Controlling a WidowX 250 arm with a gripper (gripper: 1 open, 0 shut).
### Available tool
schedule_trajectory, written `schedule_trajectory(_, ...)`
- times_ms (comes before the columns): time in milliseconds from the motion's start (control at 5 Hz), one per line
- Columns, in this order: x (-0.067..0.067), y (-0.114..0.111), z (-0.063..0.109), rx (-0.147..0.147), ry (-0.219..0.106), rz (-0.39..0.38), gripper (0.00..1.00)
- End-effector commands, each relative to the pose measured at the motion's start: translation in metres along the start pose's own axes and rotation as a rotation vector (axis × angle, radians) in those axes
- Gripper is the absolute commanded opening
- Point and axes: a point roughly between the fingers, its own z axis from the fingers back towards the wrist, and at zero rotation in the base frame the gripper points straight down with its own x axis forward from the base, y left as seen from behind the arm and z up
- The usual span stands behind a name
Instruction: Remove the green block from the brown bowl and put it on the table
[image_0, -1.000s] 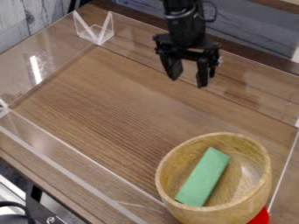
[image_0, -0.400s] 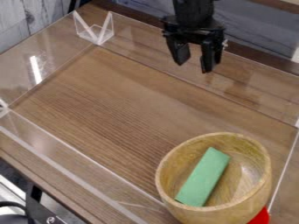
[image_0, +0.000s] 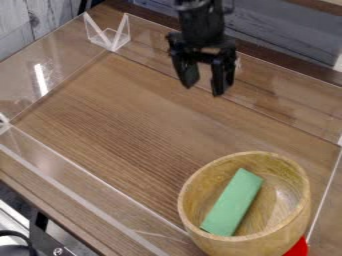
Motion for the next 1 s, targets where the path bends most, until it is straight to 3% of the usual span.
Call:
schedule_trajectory(0, -0.015, -0.033, 0.01, 0.001, -0.051, -0.035, 1.0)
schedule_trajectory(400, -0.056, -0.092, -0.029, -0.02, 0.012, -0.117, 1.0)
schedule_trajectory(600, -0.07, -0.111, -0.049, -0.012, 0.036, -0.136, 1.0)
schedule_trajectory(800, -0.067, -0.124, -0.054, -0.009, 0.062, -0.153, 1.0)
